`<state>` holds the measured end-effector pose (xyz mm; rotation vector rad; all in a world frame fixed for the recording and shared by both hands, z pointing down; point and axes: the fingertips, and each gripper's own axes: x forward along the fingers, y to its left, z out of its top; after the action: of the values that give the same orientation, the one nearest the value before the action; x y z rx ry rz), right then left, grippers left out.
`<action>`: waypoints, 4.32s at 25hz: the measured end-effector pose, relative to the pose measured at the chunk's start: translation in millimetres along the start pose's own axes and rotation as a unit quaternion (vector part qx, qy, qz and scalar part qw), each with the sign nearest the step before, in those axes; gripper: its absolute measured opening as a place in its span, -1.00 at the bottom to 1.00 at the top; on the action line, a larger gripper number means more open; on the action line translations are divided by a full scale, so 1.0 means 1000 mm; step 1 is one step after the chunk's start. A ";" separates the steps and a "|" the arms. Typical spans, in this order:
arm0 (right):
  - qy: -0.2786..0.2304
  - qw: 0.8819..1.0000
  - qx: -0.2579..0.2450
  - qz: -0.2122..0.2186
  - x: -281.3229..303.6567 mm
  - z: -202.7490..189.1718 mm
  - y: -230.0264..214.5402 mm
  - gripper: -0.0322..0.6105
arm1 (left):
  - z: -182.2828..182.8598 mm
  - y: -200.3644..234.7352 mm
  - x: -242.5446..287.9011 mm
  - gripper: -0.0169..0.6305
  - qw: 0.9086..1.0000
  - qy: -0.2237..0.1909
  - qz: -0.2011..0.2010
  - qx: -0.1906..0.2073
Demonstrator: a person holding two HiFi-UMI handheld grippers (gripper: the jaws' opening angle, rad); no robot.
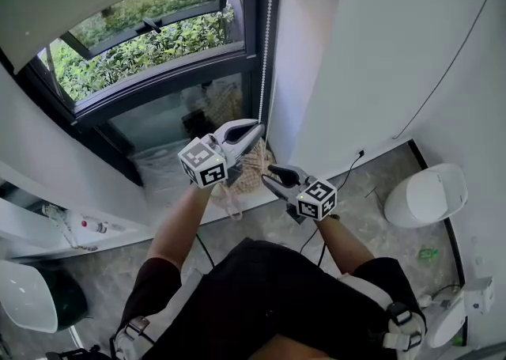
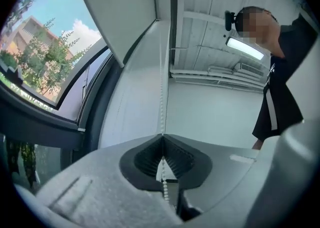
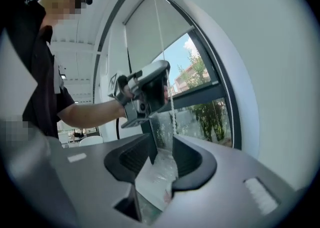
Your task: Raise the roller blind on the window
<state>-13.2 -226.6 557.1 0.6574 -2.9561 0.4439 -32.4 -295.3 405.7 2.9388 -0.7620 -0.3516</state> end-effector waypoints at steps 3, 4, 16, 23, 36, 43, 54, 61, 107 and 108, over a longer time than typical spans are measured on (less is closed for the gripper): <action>-0.064 0.997 -0.042 0.001 -0.012 0.069 -0.003 -0.40 | 0.004 -0.001 -0.002 -0.93 1.000 0.009 -0.001 0.006; -0.090 0.994 -0.061 -0.002 -0.014 0.098 -0.003 -0.40 | 0.005 -0.002 -0.003 -0.93 1.000 0.008 -0.002 0.004; -0.273 0.958 -0.082 0.043 0.011 0.324 0.035 -0.47 | 0.006 -0.010 -0.015 -0.93 1.000 -0.013 0.001 -0.004; -0.280 0.950 -0.134 0.031 0.018 0.340 0.044 -0.85 | 0.011 -0.010 -0.022 -0.93 1.000 -0.014 0.004 -0.004; -0.128 0.985 -0.116 -0.029 0.051 0.174 -0.015 -0.88 | -0.166 0.030 -0.043 -0.92 0.977 0.193 0.043 -0.086; -0.107 0.988 -0.109 -0.009 0.041 0.147 -0.009 -0.88 | -0.157 0.020 -0.057 -0.49 0.981 0.176 0.013 -0.079; -0.098 0.989 -0.113 0.002 0.037 0.147 -0.005 -0.88 | 0.099 0.005 -0.004 -0.43 0.996 -0.057 -0.073 -0.008; -0.094 0.988 -0.120 0.012 0.038 0.143 0.009 -0.88 | 0.145 -0.015 0.030 -0.43 0.992 -0.067 -0.102 0.006; -0.222 0.965 -0.139 0.024 0.014 0.312 0.010 -0.49 | -0.001 0.010 -0.006 -0.90 1.000 0.012 0.008 0.023; -0.223 0.964 -0.143 0.028 0.017 0.317 0.014 -0.49 | -0.001 0.008 -0.006 -0.90 1.000 0.013 0.007 0.023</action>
<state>-39.3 -315.9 252.8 0.7169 -3.3632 -0.1578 -41.0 -299.8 409.4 2.9741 -0.7964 -0.2974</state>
